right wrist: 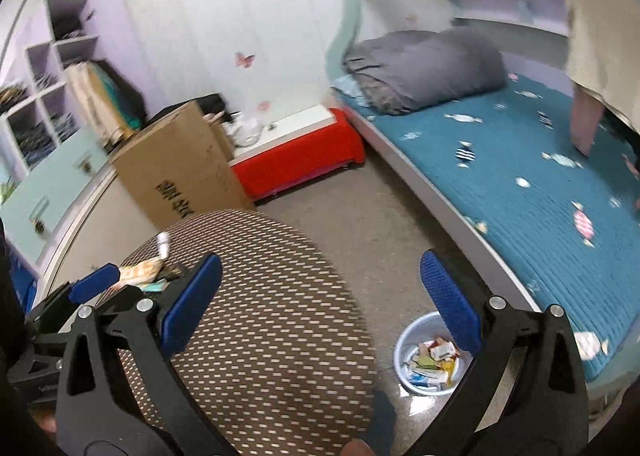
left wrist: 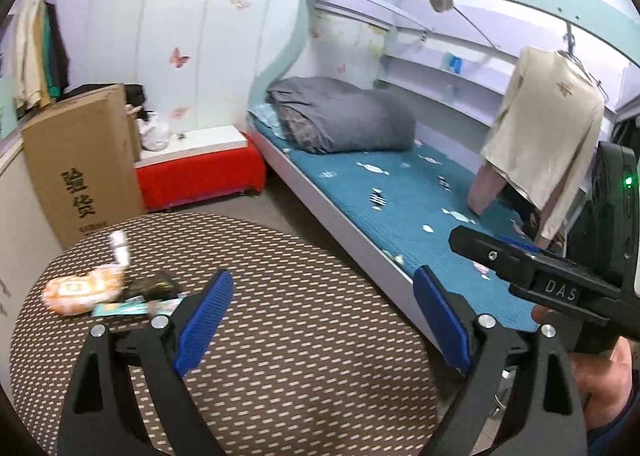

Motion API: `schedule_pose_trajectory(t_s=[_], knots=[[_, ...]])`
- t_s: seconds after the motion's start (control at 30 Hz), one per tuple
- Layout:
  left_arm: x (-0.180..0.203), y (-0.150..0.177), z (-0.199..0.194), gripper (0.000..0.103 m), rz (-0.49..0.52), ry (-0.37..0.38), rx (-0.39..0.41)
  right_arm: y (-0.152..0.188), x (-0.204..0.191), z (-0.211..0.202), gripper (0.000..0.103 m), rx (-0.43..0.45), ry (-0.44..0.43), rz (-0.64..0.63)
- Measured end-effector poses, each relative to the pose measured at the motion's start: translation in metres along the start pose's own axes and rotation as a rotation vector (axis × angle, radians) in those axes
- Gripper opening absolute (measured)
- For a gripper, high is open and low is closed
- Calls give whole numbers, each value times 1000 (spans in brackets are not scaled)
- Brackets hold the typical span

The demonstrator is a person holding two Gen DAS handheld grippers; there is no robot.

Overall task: Collect trash
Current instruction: 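Move both open grippers back over the table, then grasp the orange snack bag with the left gripper while the right grasps the teal packet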

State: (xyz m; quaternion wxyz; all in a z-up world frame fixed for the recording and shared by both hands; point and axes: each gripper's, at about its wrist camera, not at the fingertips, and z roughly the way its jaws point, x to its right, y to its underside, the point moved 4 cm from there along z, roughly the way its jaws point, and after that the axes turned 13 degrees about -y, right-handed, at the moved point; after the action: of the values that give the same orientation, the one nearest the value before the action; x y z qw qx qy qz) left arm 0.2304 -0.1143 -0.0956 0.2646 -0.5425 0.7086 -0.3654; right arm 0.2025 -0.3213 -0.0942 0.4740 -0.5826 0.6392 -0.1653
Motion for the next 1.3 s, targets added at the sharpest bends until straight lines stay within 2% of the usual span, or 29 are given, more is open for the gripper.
schedule_pose_trajectory(t_s=[0.27,0.53,0.83,0.97,1.03,1.1,1.2,1.3], knots=[[-85,16,-2,89,-114,-90,-22,14,-67,58,97,-103,-132,-155],[-154,35,-5,89,-185,-191,-34,43,-120,133,97,-274,-215,-316],[-206,54,7,89,-237,-251,-69,72,-161,214,96,-413,-274,-460],[-224,55,20,89,-219,-279,-88,78,-153,247,83,-451,-249,-456],[-231,53,30,89,-193,-296,-100,82,-151,254,70,-475,-260,-462],[-238,49,42,89,-148,-314,-101,86,-156,252,68,-482,-277,-493],[-245,44,64,89,-67,-317,-117,95,-168,242,44,-525,-325,-523],[-246,40,89,89,38,-308,-146,103,-176,236,40,-555,-342,-556]])
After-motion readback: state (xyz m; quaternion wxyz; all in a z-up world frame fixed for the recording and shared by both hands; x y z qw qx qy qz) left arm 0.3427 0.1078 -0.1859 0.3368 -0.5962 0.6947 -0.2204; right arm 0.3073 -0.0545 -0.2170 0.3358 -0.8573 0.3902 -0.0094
